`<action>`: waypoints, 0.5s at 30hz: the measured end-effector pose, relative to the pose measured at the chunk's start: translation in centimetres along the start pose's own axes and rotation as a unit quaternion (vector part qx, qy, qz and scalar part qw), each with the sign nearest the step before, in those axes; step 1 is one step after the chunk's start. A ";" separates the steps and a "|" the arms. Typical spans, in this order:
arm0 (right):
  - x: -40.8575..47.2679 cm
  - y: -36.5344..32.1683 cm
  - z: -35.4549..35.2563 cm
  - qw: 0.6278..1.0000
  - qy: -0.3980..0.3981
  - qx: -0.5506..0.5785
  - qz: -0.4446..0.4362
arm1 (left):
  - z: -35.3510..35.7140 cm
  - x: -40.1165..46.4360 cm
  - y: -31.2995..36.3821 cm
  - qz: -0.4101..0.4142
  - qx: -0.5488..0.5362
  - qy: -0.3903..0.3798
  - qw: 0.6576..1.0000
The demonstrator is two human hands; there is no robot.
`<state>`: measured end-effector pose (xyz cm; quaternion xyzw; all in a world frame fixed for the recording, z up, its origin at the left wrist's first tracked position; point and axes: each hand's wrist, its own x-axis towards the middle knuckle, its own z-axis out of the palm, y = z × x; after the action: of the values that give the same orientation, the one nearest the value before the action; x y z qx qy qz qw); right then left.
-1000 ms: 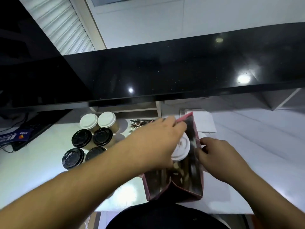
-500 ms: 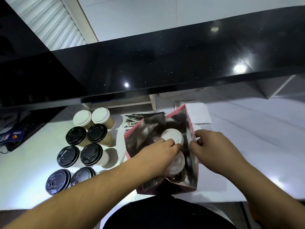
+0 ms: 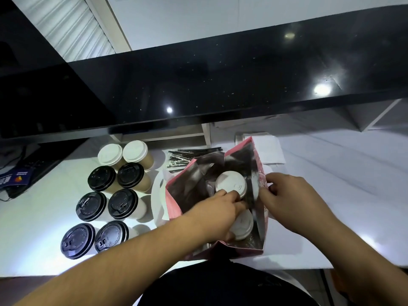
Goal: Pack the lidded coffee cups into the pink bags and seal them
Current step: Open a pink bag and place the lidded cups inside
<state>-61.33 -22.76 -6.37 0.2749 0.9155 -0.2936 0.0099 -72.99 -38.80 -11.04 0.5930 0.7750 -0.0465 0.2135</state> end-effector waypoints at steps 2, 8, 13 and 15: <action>0.0 -0.1 0.0 1.000 0.000 0.000 0.002 | 0.1 0.1 -0.2 0.002 0.004 -0.005 1.000; 0.0 -0.5 0.3 1.000 -0.004 -0.007 0.005 | 0.7 1.2 0.0 0.038 0.069 -0.008 0.997; 0.2 -1.1 0.3 1.000 -0.012 -0.014 0.016 | -0.5 0.3 0.2 0.024 0.045 -0.034 0.998; 0.2 -1.3 0.2 1.000 -0.003 -0.024 0.017 | -2.6 -0.4 0.6 0.012 0.027 -0.038 0.999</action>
<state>-62.22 -23.64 -5.91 0.2890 0.9174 -0.2725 0.0239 -73.01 -38.12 -8.45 0.6054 0.7579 -0.0873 0.2269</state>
